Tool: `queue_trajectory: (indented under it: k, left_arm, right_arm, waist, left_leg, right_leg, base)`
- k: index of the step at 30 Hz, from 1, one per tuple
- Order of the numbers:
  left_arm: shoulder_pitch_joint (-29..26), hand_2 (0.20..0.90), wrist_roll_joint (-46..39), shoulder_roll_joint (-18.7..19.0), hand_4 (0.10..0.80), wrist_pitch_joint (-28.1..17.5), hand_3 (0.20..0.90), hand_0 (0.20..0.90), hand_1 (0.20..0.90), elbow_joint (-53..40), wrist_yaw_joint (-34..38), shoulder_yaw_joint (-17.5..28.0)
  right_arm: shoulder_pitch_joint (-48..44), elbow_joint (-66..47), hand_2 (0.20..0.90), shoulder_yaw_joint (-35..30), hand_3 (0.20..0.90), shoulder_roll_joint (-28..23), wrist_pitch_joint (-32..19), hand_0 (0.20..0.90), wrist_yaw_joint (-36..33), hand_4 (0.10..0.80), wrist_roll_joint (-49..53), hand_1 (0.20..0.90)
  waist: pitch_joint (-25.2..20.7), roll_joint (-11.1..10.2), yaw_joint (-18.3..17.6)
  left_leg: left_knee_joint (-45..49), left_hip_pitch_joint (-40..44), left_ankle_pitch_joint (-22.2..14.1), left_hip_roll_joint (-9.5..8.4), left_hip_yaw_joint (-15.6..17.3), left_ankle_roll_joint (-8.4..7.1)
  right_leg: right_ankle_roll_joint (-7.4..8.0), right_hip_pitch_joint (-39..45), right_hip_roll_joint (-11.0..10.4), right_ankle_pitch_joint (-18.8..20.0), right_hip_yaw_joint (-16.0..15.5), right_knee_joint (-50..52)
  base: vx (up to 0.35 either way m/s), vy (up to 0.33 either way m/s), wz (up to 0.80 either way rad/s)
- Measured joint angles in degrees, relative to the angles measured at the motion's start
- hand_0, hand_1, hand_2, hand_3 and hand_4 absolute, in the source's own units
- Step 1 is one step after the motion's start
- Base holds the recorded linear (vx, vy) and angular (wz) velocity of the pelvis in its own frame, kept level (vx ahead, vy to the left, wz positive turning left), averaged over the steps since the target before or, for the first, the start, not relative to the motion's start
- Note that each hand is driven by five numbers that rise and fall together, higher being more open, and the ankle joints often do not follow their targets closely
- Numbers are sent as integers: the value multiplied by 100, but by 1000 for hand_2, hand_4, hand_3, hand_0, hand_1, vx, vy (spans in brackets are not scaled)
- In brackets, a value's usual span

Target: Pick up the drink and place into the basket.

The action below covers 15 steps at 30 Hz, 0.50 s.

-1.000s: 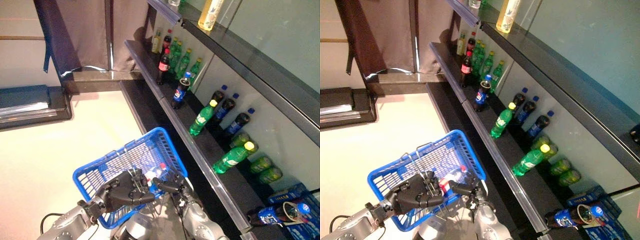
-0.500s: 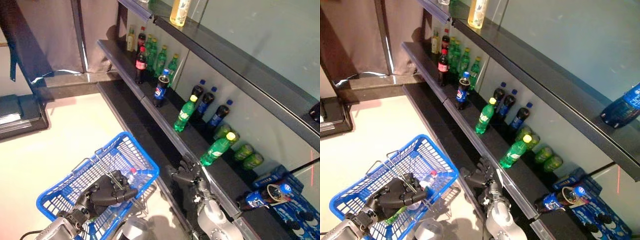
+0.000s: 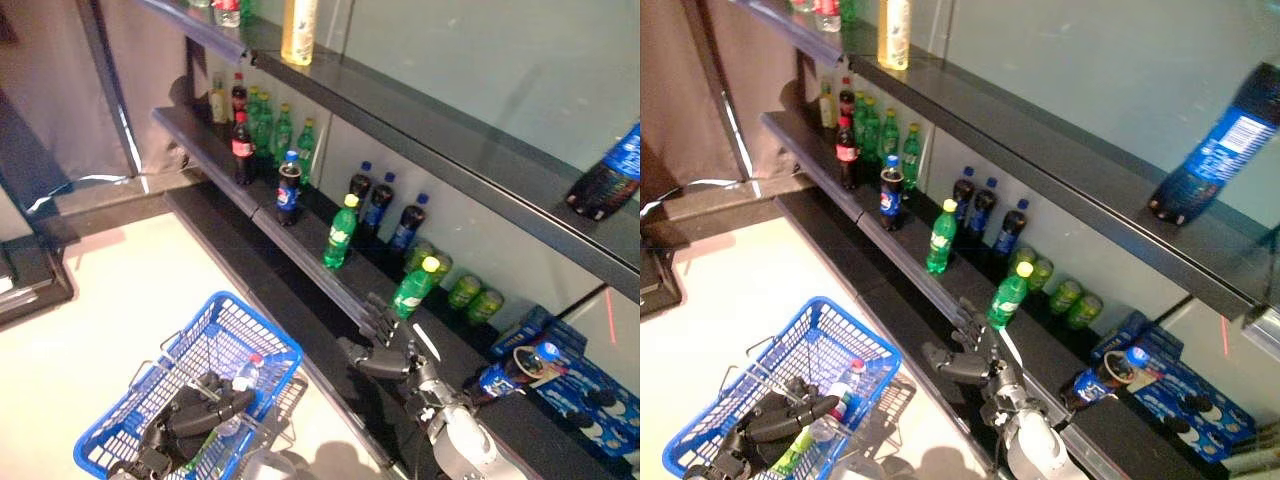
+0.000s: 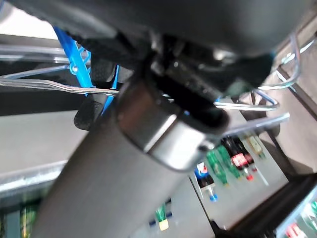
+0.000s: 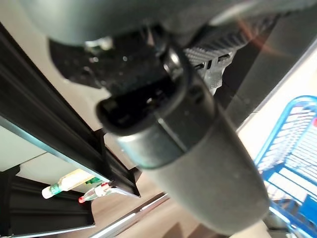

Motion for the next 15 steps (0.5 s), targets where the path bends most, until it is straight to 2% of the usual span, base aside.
queue_trajectory:
  k: [4,7,12,15]
  left_arm:
    - [-10,300,-151,-32,100,-361,200,300,300,227,247,-287]
    - [-55,300,-271,-204,100,-684,200,300,300,628,388,-403]
    - [-173,300,-719,-437,100,-1152,200,300,300,1319,660,-582]
    - [-332,300,-999,-501,100,-1330,200,300,300,1719,813,-694]
  right_arm:
    - [138,44,900,1,900,-105,114,900,204,800,14,900]
    - [216,298,900,1,900,-213,178,900,342,800,10,900]
    - [383,1155,900,0,900,-404,254,900,440,800,-58,900]
    - [436,1743,900,7,900,-574,315,900,478,800,-318,900]
  waist:
    - [-89,-4,-248]
    - [-143,64,-400]
    - [-183,115,-595]
    - [-162,150,-686]
  left_leg:
    - [-187,-25,205,13,61,6]
    - [-279,-22,244,37,199,17]
    - [-544,-163,404,79,410,49]
    - [-694,-215,563,78,485,71]
  right_leg:
    - [-34,-222,9,92,81,-29]
    - [-37,-312,35,186,216,-110]
    - [-26,-689,22,260,421,-91]
    - [-57,-787,53,467,494,-301]
  base:
    - [-160,-28,-14]
    - [-204,-11,-23]
    - [-176,-11,-20]
    - [-148,19,-12]
